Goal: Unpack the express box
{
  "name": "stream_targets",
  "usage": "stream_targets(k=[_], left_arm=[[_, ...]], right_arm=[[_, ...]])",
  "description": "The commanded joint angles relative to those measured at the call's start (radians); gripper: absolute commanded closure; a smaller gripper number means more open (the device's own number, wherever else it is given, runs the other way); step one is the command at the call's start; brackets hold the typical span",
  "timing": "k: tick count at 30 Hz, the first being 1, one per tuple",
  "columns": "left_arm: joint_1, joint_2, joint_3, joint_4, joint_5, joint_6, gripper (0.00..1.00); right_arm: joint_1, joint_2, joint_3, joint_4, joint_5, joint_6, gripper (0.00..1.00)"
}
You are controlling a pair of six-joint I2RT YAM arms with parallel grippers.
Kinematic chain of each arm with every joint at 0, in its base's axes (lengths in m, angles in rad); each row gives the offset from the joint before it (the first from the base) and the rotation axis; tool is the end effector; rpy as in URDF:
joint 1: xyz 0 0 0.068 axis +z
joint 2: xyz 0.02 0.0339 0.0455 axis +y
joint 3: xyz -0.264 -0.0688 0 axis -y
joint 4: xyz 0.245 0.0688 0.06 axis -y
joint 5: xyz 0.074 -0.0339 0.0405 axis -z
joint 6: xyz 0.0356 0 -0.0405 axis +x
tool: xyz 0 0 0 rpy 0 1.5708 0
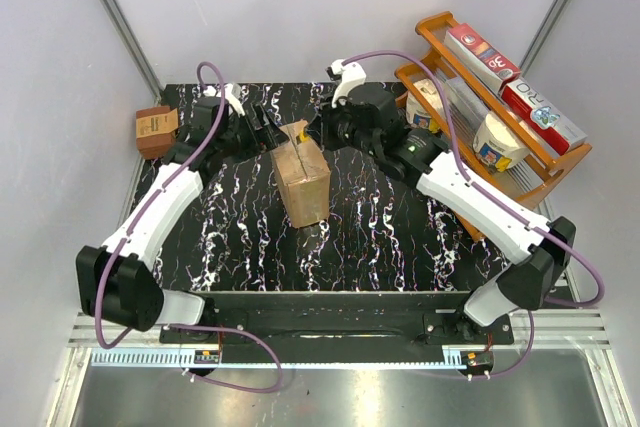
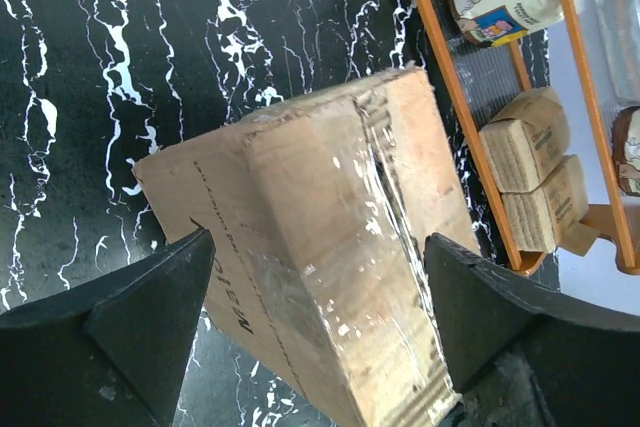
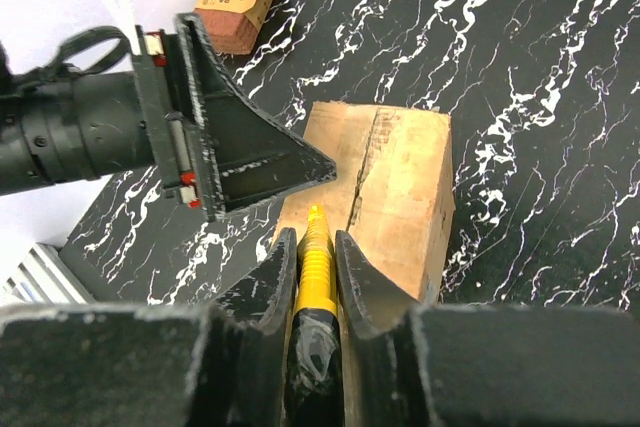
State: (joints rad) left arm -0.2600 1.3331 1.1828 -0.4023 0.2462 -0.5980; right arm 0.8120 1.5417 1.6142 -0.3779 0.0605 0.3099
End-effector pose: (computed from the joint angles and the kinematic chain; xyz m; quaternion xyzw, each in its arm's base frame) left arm 0.2891 -0.0859 0.3357 -0.0868 0.8643 -0.2987 0.3953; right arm 0.2471 0.2574 0.4220 -0.1829 0.7852 0.2938 0.5134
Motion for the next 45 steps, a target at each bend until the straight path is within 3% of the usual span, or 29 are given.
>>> stream_targets(k=[1, 11, 18, 35, 45], left_arm=[[0.008, 0.043, 0.008, 0.079, -0.007, 0.020, 0.12], [0.038, 0.106, 0.020, 0.030, 0.031, 0.061, 0.33], [0.045, 0.092, -0.017, 0.063, 0.074, 0.046, 0.43], [0.044, 0.095, -0.051, 0.077, 0.123, 0.044, 0.58], [0.044, 0.095, -0.068, 0.076, 0.127, 0.044, 0.60]], right_arm=[[0.009, 0.027, 0.050, 0.085, 0.036, -0.040, 1.00], [0.009, 0.084, 0.064, 0.119, 0.048, -0.043, 1.00], [0.012, 0.126, 0.085, 0.117, 0.050, -0.060, 1.00], [0.026, 0.224, 0.142, 0.137, 0.173, -0.083, 1.00], [0.029, 0.242, 0.133, 0.145, 0.216, -0.086, 1.00]])
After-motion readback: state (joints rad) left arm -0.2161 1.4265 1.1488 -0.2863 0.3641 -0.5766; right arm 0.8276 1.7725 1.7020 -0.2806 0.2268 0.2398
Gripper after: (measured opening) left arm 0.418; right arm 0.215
